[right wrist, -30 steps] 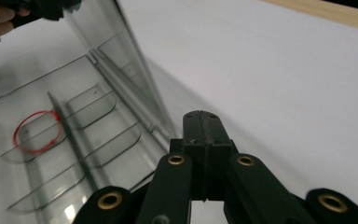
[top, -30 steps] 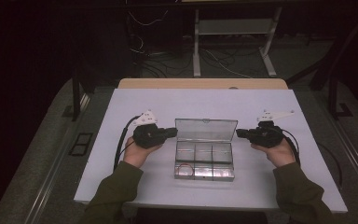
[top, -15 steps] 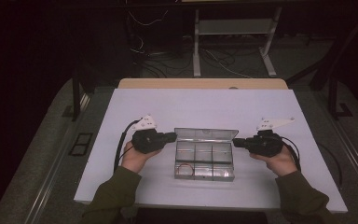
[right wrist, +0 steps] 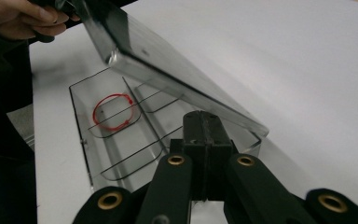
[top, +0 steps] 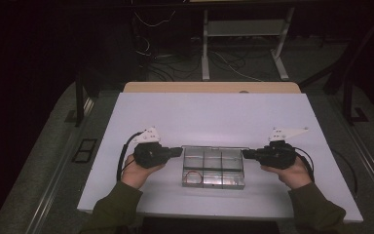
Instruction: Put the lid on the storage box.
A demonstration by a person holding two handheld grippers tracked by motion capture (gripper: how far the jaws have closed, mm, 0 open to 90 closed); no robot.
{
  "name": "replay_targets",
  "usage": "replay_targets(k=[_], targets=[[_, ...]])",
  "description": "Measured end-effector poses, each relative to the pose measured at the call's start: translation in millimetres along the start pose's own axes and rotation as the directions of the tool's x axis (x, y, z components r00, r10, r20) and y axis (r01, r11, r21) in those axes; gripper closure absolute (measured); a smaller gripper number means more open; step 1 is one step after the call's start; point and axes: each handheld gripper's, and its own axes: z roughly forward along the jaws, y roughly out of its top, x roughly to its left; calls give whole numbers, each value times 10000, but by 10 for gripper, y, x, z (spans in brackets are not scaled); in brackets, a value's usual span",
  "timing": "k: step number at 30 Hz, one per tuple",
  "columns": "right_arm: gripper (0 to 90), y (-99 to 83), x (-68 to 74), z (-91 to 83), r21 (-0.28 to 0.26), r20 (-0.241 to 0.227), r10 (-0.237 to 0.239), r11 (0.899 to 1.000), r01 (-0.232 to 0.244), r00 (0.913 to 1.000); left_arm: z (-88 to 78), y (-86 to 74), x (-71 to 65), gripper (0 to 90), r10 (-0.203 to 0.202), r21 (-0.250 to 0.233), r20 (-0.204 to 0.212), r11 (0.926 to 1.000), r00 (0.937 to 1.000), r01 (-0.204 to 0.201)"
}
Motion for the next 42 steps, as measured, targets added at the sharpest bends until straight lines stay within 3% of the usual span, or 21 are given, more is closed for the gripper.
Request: replay_targets(k=[9,29,42], targets=[[892,-89,96,-2,363,-78,-230,9991,233,9997,19,-86,-109,887,55,269,370,9996,9993,-65],[891,-288,221,29,1151,47,-676,9911,666,9977,8,-299,-225,886,330,1157,445,9926,9985,-380],[891,-326,218,70,1723,198,-887,9815,840,9959,39,-353,-222,882,601,1853,436,9804,9972,-671]])
